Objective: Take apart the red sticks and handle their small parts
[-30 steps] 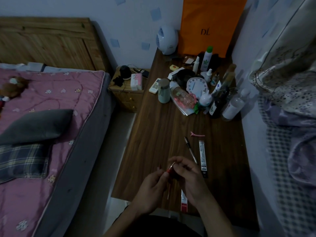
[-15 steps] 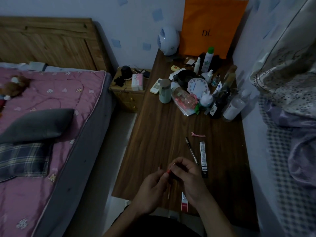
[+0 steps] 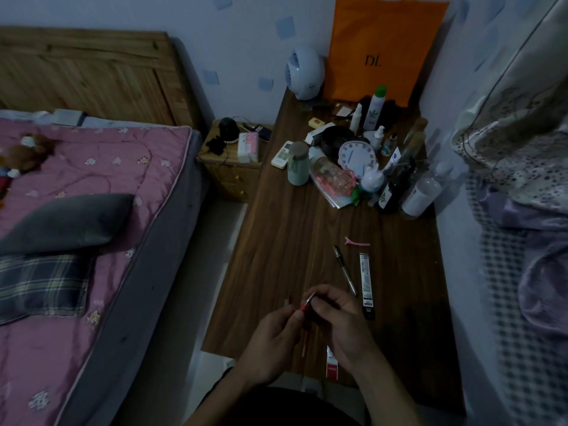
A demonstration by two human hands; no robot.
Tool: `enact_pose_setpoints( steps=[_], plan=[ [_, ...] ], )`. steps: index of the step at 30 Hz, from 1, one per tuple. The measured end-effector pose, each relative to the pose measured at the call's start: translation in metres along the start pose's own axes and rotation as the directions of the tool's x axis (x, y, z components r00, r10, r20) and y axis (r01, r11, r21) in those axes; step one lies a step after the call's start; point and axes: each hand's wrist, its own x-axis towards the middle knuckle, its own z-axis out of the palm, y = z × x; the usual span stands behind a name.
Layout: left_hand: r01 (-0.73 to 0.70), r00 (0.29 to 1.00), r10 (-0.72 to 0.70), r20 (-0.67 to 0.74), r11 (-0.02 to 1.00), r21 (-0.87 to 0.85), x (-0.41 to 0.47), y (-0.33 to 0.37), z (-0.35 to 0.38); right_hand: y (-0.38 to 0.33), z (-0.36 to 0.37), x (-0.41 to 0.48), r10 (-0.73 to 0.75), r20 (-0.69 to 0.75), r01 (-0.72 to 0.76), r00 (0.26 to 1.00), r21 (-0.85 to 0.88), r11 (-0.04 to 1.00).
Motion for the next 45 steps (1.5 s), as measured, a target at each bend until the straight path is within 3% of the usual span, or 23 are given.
enact_pose_setpoints(
  steps=[26,36,45],
  plan=[
    [0.035,0.999,-0.035,0.021,0.999,-0.011,0.001,-0.012,-0.006,-0.005,0.014,-0.004,0.015,0.009,-0.014,1.000,-0.095,0.995],
    [0.036,0.998,-0.033,0.060,0.998,-0.045,0.006,-0.013,-0.008,-0.007,0.013,-0.004,0.040,-0.052,-0.041,0.998,-0.021,0.999],
    [0.033,0.998,-0.028,0.063,0.997,-0.073,0.006,-0.012,-0.006,-0.008,0.015,-0.003,-0.035,-0.008,0.034,0.999,-0.054,0.998]
  ],
)
